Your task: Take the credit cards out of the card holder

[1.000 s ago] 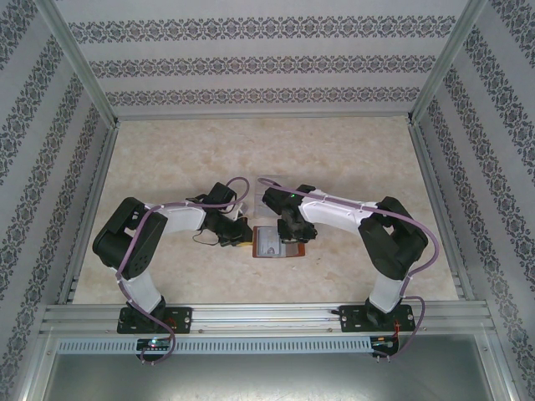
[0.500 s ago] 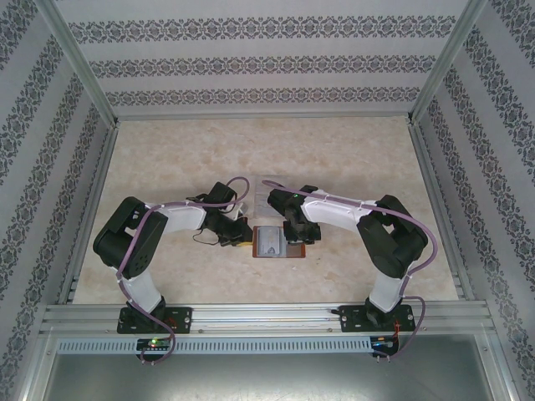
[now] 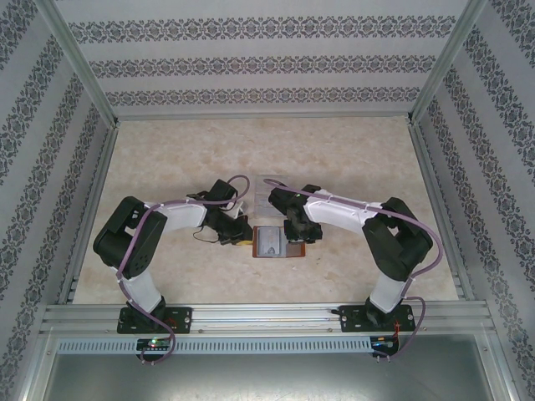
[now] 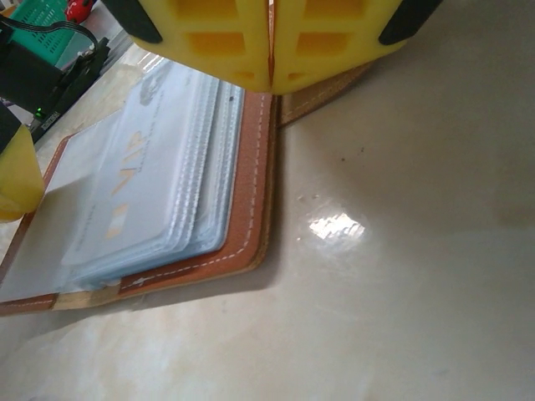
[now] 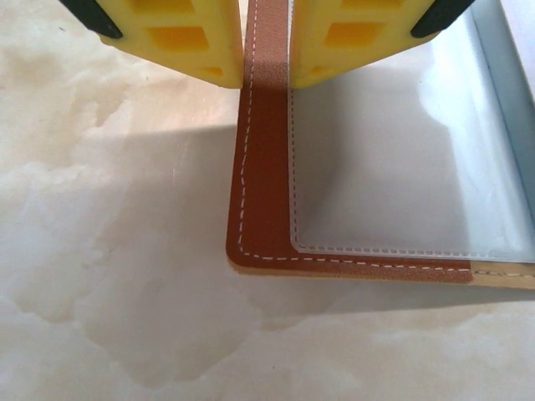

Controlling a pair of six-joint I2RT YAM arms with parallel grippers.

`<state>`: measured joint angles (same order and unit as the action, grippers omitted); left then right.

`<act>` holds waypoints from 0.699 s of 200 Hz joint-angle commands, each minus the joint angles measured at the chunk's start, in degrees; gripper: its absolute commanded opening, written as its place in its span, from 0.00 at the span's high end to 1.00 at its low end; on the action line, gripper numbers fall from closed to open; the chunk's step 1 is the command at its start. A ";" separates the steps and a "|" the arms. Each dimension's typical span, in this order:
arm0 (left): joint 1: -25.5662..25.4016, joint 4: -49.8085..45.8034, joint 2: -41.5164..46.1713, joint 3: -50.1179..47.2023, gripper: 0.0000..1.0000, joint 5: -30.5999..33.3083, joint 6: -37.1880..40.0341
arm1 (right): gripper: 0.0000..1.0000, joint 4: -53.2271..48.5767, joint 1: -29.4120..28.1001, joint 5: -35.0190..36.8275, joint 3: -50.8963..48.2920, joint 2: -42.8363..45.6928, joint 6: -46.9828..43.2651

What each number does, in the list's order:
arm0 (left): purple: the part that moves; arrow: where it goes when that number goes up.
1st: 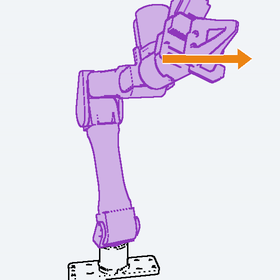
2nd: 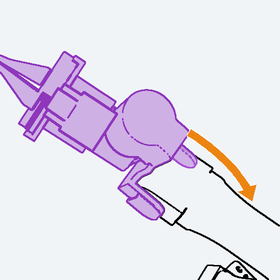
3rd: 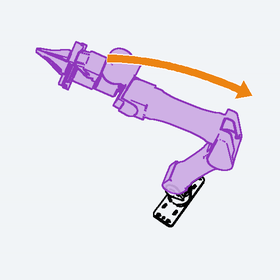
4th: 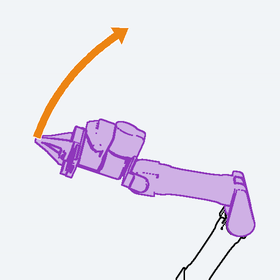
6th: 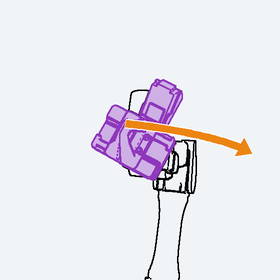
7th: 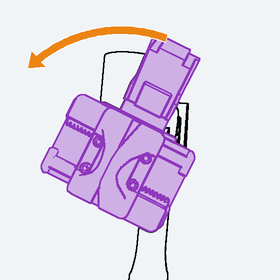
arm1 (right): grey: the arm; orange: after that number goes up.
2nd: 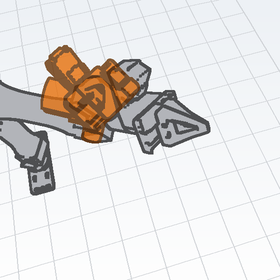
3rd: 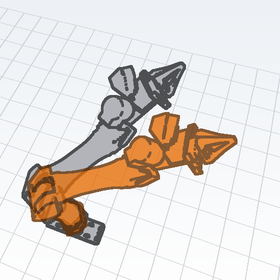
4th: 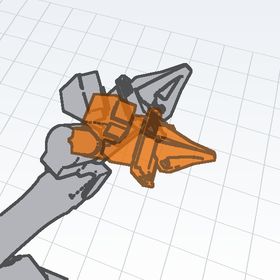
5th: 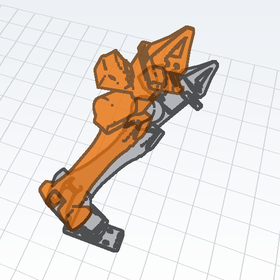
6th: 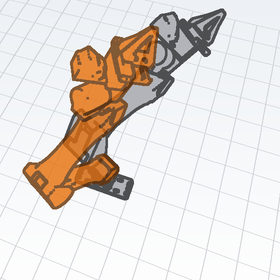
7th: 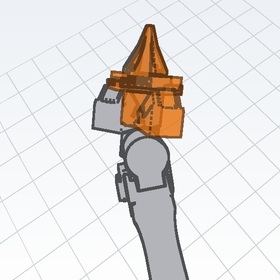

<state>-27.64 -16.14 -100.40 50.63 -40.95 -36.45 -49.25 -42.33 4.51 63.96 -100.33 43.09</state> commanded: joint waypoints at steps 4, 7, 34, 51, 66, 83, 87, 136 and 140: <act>0.50 -2.54 1.95 1.52 0.91 -0.39 0.17 | 0.78 -2.19 0.60 0.57 0.93 2.53 -0.45; 0.50 -2.65 2.05 1.50 0.91 -0.43 0.14 | 0.77 -2.32 0.65 0.48 1.11 2.65 -0.38; 0.43 -2.54 2.83 1.74 0.91 -0.79 -0.53 | 0.77 -2.46 0.59 -0.31 2.08 3.72 -0.46; 0.31 -2.24 3.19 1.77 0.91 -0.98 -1.09 | 0.77 -2.35 0.60 -1.06 2.56 4.08 -0.46; 0.04 -1.94 3.28 1.96 0.92 -1.14 -1.52 | 0.77 -1.52 0.59 -2.22 2.73 4.38 -0.32; -0.33 -1.57 3.15 2.34 0.92 -1.24 -1.89 | 0.77 -0.40 0.58 -3.64 2.66 4.77 -0.02; -0.43 -1.54 3.11 2.41 0.92 -1.24 -1.94 | 0.77 -0.07 0.64 -4.04 2.67 4.86 0.11; -1.67 -0.83 1.94 4.37 0.94 -1.45 -2.70 | 0.79 8.68 1.72 -12.89 -0.35 5.89 2.21; -1.78 -0.83 1.69 4.53 0.94 -1.53 -2.71 | 0.79 9.23 1.85 -13.49 -0.49 5.87 2.38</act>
<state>-28.47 -16.71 -98.80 52.99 -41.60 -38.20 -44.45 -41.47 -3.49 65.06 -95.88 43.64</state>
